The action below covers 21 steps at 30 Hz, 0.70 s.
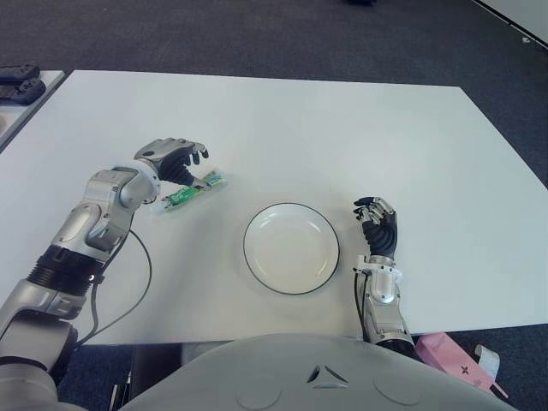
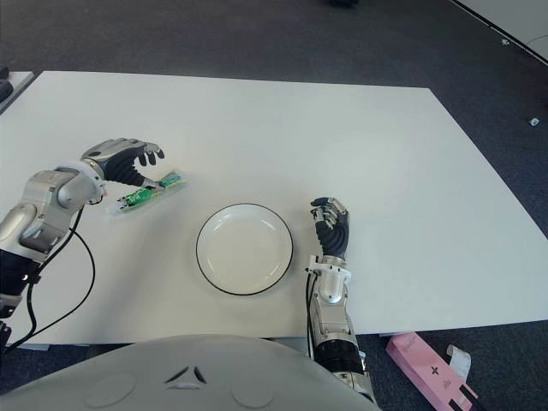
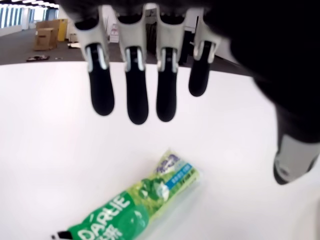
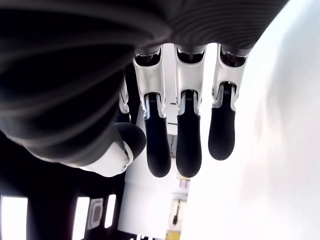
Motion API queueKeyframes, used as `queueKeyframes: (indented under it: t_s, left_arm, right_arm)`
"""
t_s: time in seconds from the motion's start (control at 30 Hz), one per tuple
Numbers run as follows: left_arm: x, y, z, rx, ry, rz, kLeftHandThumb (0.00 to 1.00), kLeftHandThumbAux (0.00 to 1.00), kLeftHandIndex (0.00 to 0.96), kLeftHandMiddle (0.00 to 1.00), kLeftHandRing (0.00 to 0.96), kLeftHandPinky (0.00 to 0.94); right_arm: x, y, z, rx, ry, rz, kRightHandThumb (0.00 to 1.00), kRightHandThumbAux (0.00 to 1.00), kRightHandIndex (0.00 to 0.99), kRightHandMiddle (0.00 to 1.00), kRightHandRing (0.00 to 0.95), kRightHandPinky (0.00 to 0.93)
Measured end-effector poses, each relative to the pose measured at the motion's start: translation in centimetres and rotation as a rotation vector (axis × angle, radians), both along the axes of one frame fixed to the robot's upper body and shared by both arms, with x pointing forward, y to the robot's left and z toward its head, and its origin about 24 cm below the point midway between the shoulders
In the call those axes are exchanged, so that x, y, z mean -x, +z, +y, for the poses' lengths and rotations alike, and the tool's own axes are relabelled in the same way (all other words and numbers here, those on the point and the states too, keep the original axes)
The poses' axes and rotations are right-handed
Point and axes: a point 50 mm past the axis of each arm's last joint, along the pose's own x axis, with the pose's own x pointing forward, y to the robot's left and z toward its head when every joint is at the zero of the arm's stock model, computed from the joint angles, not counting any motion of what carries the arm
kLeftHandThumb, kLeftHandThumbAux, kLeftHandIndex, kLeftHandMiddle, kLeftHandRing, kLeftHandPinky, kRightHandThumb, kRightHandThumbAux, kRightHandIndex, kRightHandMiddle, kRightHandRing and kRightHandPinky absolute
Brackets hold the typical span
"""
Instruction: Put the toothpaste on the table into the plate.
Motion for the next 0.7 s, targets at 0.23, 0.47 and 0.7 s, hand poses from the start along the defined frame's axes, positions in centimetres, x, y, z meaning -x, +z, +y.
queueKeyframes:
  t_s: [0.23,0.47,0.7]
  left_arm:
    - [0.0,-0.7,-0.3,-0.062,-0.013,0.046,0.154,0.393,0.101,0.243,0.246,0.245]
    - [-0.3,-2.0,-0.4,-0.180,-0.009,0.077,0.204,0.330,0.057,0.148,0.132,0.143]
    - [-0.6,-2.6,-0.4,-0.229,-0.003,0.088,0.230,0.301,0.076,0.130,0.108,0.122]
  right_arm:
    - [0.1,0.0,0.0,-0.001,-0.001,0.001,0.711,0.733,0.426,0.491,0.506,0.515]
    - [0.1,0.0,0.0,-0.002,0.000,0.000,0.712,0.733,0.426,0.488,0.502,0.506]
    - [0.2,0.0,-0.1,-0.003,0.000,-0.001,0.712,0.734,0.426,0.484,0.505,0.510]
